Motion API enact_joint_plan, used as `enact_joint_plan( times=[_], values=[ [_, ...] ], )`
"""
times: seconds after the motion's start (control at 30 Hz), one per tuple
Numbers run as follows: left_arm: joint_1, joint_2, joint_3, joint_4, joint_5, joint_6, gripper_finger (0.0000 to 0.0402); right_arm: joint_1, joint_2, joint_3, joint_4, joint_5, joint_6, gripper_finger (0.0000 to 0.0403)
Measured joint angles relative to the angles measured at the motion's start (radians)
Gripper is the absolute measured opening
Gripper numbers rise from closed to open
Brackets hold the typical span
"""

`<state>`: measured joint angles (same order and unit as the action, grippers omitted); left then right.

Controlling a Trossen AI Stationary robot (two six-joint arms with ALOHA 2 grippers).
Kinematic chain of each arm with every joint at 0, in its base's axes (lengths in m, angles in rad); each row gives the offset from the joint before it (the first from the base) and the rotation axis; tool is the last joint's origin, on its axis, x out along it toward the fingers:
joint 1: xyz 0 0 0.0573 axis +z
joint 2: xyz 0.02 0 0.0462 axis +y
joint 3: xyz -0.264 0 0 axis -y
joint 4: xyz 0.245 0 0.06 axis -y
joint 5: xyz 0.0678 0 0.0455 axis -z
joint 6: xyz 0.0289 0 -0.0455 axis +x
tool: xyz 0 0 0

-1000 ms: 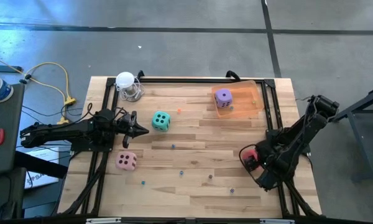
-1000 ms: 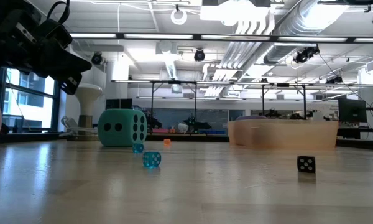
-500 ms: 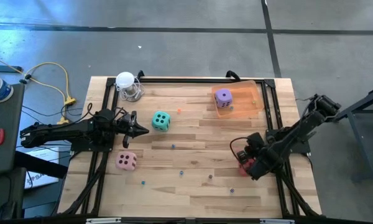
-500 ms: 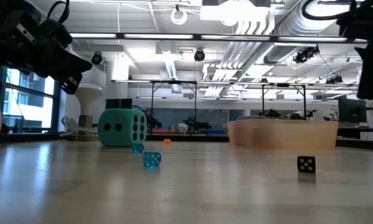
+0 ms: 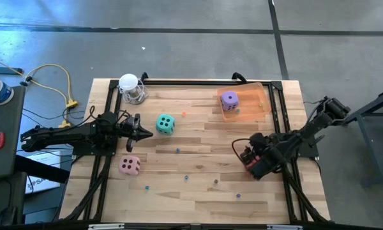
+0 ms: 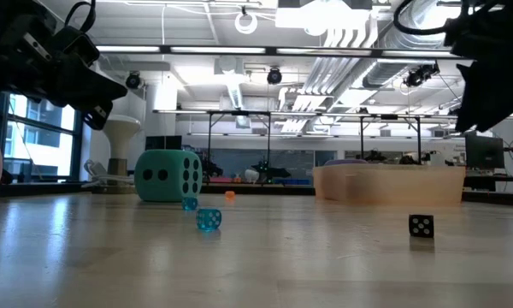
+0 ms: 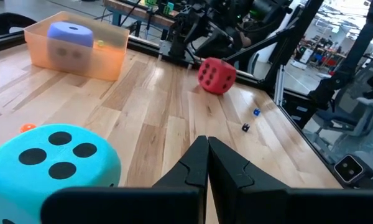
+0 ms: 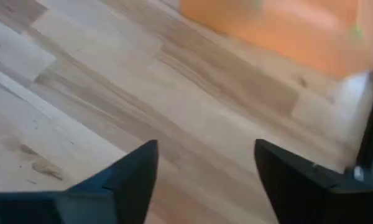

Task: Pick & Place Dice
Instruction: Put the large red die into the the orange bin

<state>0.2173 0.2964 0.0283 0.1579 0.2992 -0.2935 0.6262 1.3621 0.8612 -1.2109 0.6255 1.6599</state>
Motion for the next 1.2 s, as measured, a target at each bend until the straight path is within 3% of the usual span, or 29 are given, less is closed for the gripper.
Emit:
enact_joint_plan(
  times=[0.13, 0.3, 0.43, 0.73, 0.97, 1.2],
  values=[
    [0.000, 0.000, 0.000, 0.000, -0.001, 0.000, 0.0002, -0.030, 0.000, 0.000, 0.026, 0.053, -0.039, 0.0307],
    [0.000, 0.000, 0.000, 0.000, -0.003, -0.001, 0.0002, -0.053, 0.000, 0.000, 0.026, 0.046, -0.040, 0.0337],
    [0.000, 0.000, 0.000, 0.000, -0.003, 0.002, 0.0002, -0.071, 0.000, 0.001, 0.045, 0.046, -0.041, 0.0346],
    [0.000, 0.000, 0.000, 0.000, -0.003, 0.004, 0.0002, -0.120, 0.001, 0.001, 0.191, -0.007, -0.235, 0.0348],
    [0.000, 0.000, 0.000, -0.001, -0.003, 0.005, 0.0002, -0.175, 0.038, 0.002, 0.295, -0.020, -0.385, 0.0393],
    [0.000, 0.000, 0.000, -0.001, -0.003, 0.005, 0.0002, -0.247, 0.115, 0.002, 0.318, -0.049, -0.441, 0.0398]
  ],
)
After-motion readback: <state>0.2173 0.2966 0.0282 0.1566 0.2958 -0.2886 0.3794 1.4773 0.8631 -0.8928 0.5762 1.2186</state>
